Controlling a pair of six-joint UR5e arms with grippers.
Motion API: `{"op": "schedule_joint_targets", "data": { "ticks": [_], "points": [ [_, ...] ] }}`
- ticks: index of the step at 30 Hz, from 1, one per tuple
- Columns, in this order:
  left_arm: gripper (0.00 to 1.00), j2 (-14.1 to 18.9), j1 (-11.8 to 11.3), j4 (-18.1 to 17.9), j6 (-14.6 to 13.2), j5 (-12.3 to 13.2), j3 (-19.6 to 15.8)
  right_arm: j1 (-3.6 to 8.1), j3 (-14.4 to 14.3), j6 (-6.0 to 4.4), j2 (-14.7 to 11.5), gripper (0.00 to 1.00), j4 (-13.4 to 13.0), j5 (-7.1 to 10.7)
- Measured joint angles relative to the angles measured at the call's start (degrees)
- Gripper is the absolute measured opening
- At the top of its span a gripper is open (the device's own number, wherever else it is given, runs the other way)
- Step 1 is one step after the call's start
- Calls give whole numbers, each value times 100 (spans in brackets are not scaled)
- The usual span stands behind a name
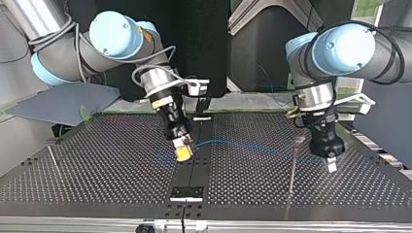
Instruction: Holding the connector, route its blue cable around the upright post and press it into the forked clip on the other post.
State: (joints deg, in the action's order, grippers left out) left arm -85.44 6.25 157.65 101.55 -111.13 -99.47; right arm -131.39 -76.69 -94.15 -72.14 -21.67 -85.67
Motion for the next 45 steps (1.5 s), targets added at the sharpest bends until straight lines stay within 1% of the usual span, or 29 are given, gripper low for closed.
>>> {"op": "schedule_joint_targets", "data": {
  "ticks": [10,16,22,25,29,34,36,40,45],
  "points": [
    [0,-299,-473,-25,350,307,155,-2,63,0,91,0,-25,68],
    [0,-517,-764,-41,448,520,221,-14,184,0,228,0,5,123],
    [0,-654,-1048,-85,513,726,232,-27,283,6,385,0,16,147],
    [0,-703,-1103,-100,520,846,231,-35,333,7,459,0,12,147],
    [0,-728,-1120,-191,539,1044,232,-30,386,3,492,0,-1,150],
    [0,-818,-1098,-293,666,1307,231,-15,438,0,507,0,-9,149],
    [0,-906,-1092,-303,691,1360,231,-10,448,0,509,0,-14,147],
    [0,-1065,-1093,-326,709,1382,231,-3,455,0,533,0,-24,130],
    [0,-1162,-1104,-383,774,1413,232,5,456,14,638,0,-46,121]
  ]
}}
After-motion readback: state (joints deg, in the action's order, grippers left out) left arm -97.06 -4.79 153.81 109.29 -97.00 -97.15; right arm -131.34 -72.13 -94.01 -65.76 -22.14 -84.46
